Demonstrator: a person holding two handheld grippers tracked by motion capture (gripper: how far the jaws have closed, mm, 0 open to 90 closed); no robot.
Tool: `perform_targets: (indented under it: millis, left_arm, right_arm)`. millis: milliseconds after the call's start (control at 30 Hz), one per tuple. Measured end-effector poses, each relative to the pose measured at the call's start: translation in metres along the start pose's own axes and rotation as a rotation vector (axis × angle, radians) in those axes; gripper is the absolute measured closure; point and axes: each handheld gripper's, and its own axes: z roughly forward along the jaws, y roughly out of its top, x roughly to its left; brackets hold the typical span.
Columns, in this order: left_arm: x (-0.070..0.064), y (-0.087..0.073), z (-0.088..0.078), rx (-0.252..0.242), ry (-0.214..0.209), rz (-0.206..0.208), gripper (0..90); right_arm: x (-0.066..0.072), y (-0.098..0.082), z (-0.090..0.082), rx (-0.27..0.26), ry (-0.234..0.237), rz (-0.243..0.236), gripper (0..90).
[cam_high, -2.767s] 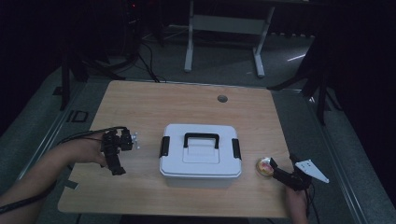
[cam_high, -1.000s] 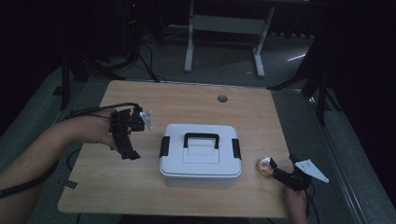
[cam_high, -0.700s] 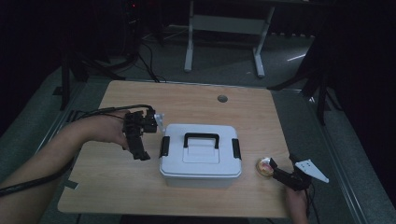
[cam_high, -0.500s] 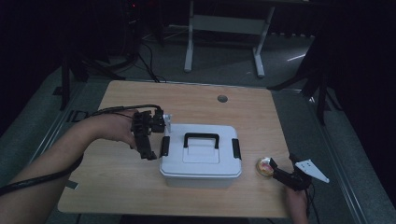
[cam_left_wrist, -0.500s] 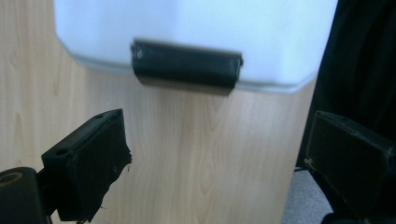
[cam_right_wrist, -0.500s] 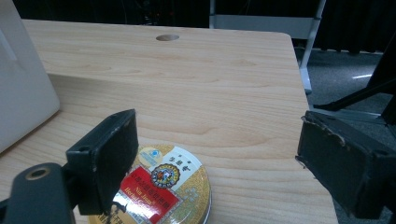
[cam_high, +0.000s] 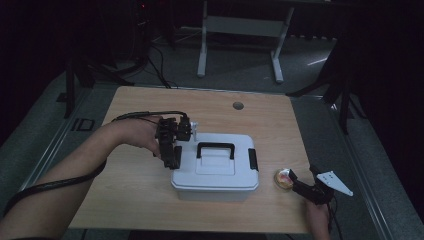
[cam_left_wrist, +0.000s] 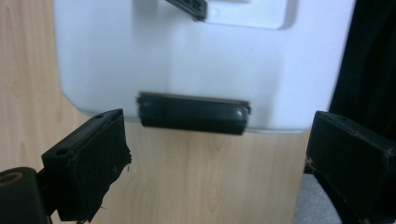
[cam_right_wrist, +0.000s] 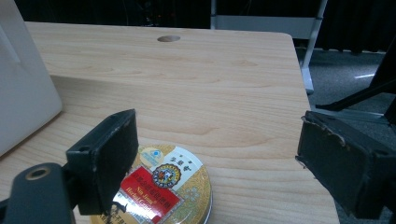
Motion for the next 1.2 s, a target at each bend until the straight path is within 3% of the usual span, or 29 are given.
perform_targets:
  millis: [233, 667, 767, 900, 933, 1000, 1067, 1100, 1200]
  left_arm:
    - [0.009, 0.023, -0.001, 0.020, 0.009, 0.019, 5.5]
    - [0.012, 0.046, 0.008, 0.033, -0.013, 0.051, 5.6]
    - [0.012, 0.049, 0.012, 0.025, -0.033, 0.042, 5.6]
    - [0.016, 0.051, 0.014, 0.017, -0.036, 0.031, 13.8]
    - [0.017, 0.053, 0.016, 0.031, -0.019, 0.032, 14.0]
    - [0.017, 0.054, 0.017, 0.035, -0.024, 0.032, 15.0]
    - [0.017, 0.056, 0.019, 0.049, -0.008, 0.044, 23.4]
    - [0.017, 0.057, 0.020, 0.052, -0.009, 0.040, 23.4]
    - [0.017, 0.059, 0.021, 0.051, -0.017, 0.047, 40.1]
  right_arm:
    - [0.000, 0.000, 0.000, -0.003, 0.003, 0.005, 11.9]
    - [-0.001, 0.000, -0.001, -0.005, 0.005, 0.005, 12.0]
    - [-0.001, 0.000, -0.001, -0.007, 0.006, 0.007, 12.0]
    - [-0.001, 0.000, -0.001, -0.008, 0.007, 0.008, 12.0]
    - [-0.001, 0.000, -0.001, -0.008, 0.007, 0.008, 11.9]
    - [-0.001, 0.000, -0.001, -0.009, 0.008, 0.008, 11.9]
    - [-0.001, 0.000, -0.001, -0.006, 0.010, 0.010, 11.9]
    - [-0.001, 0.000, -0.001, -0.006, 0.010, 0.011, 12.0]
    - [-0.001, 0.000, -0.001, -0.006, 0.010, 0.008, 12.0]
